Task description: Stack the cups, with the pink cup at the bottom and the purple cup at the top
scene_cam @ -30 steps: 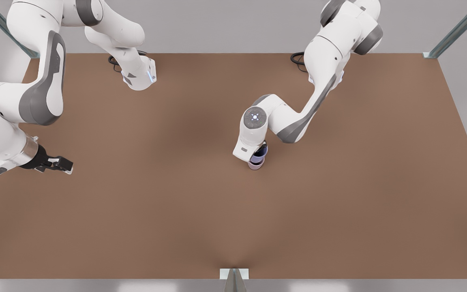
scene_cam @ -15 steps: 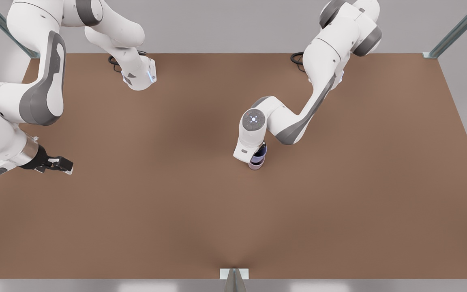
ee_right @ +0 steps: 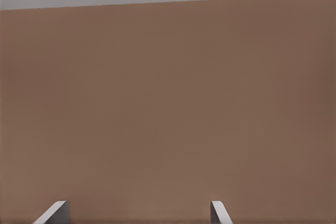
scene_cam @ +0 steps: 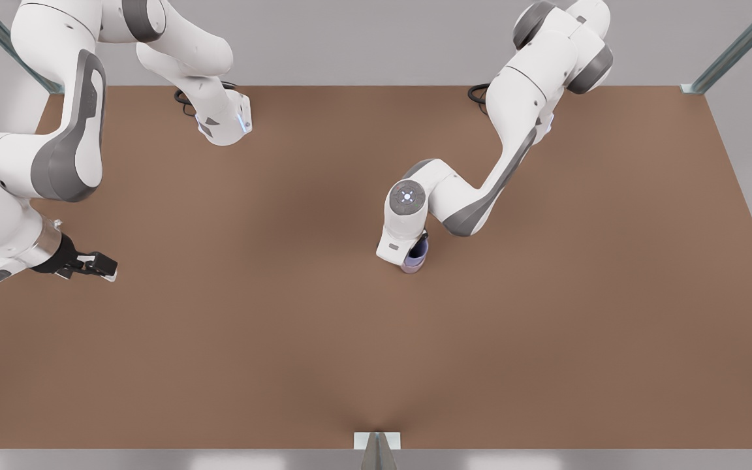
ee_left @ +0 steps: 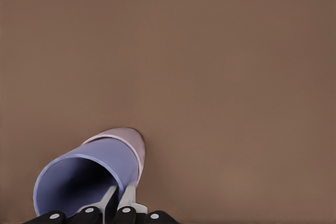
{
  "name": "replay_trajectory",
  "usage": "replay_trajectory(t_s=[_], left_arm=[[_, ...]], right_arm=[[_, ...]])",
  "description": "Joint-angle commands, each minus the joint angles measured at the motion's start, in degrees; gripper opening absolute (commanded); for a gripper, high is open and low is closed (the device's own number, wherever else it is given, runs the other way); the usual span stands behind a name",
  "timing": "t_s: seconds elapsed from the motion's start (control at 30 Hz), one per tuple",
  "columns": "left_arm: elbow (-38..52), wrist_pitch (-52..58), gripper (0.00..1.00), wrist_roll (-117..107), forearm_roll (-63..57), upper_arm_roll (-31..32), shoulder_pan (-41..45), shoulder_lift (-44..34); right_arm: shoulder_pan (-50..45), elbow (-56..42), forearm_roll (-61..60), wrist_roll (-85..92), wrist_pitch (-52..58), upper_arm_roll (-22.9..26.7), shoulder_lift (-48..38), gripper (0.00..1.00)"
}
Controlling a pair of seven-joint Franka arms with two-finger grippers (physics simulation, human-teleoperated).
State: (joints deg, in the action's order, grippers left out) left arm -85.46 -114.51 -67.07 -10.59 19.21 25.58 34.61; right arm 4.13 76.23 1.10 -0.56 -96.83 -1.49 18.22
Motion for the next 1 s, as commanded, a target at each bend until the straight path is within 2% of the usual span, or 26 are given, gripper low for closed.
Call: replay_trajectory(t_s=[0.0, 0.13, 0.17, 0.2, 0.23, 0.27, 0.37, 0.47, 0.5, 0.6, 0.67, 0.7, 0.73, 0.8, 0.87, 0.97], left_arm=[[0.03, -0.1, 0.27, -0.87, -0.04, 0.04, 0.0, -0.07], [0.12, -0.1, 0.27, -0.96, -0.04, 0.04, 0.0, -0.07], [0.2, -0.01, 0.36, -0.7, -0.04, -0.05, 0.0, -0.07], [0.29, -0.01, 0.51, -0.61, -0.04, -0.05, 0.0, -0.07], [0.47, 0.16, 0.7, -0.52, -0.04, -0.05, 0.0, -0.16], [0.56, 0.25, 1.0, -0.52, -0.04, -0.05, 0.0, -0.34], [2.49, 2.8, 1.0, -0.17, -0.04, -0.05, -0.17, -1.39], [10.84, 18.78, 1.0, 16.25, 0.22, -1.89, -0.88, -2.79], [11.81, 23.27, 1.0, 28.64, 1.1, -6.1, -0.97, -4.38], [11.81, 24.95, 1.0, 53.61, 6.73, -20.61, -0.97, -8.07], [11.54, 26.97, 1.0, 62.93, 6.38, -26.86, -1.31, -11.32], [11.1, 26.88, 1.0, 63.29, 6.55, -23.27, -6.93, -13.95], [10.93, 26.8, 1.0, 63.29, 5.59, -17.11, -13.09, -16.42], [10.75, 26.71, 1.0, 63.64, 2.68, -12.44, -16.7, -19.32], [10.66, 26.53, 1.0, 72.51, 3.3, -12.18, -17.84, -21.43], [7.41, 25.65, 1.0, 73.4, 3.39, -12.09, -17.93, -23.89]], right_arm=[[0.0, -0.03, -0.04, 0.21, -0.11, 0.0, -0.11, 1.0], [0.0, -0.03, -0.04, 0.12, -0.11, 0.0, -0.03, 1.0], [0.0, -0.03, -0.04, 0.21, -0.11, 0.0, -0.03, 1.0], [0.0, -0.03, -0.04, 0.12, -0.11, 0.0, -0.03, 1.0], [0.0, -0.03, -0.04, 0.12, -0.11, 0.0, -0.03, 1.0], [0.0, -0.03, -0.04, 0.12, -0.11, 0.0, -0.03, 1.0], [0.0, -0.03, -0.04, 0.21, -0.11, 0.0, -0.03, 1.0], [0.0, -0.03, -0.04, 0.12, -0.11, 0.0, -0.03, 1.0], [0.0, -0.03, -0.04, 0.21, -0.11, 0.0, -0.03, 1.0], [0.0, -0.03, -0.04, 0.21, -0.11, 0.0, -0.11, 1.0], [0.0, -0.03, -0.04, 0.21, -0.11, 0.0, -0.11, 1.0], [0.0, -0.03, -0.04, 0.12, -0.11, 0.0, -0.03, 1.0], [0.0, -0.03, -0.04, 0.12, -0.11, 0.0, -0.11, 1.0], [0.0, -0.03, -0.04, 0.12, -0.11, 0.0, -0.03, 1.0], [0.0, -0.03, -0.04, 0.21, -0.11, 0.0, -0.03, 1.0], [0.0, -0.03, -0.04, 0.12, -0.11, 0.0, -0.03, 1.0]])
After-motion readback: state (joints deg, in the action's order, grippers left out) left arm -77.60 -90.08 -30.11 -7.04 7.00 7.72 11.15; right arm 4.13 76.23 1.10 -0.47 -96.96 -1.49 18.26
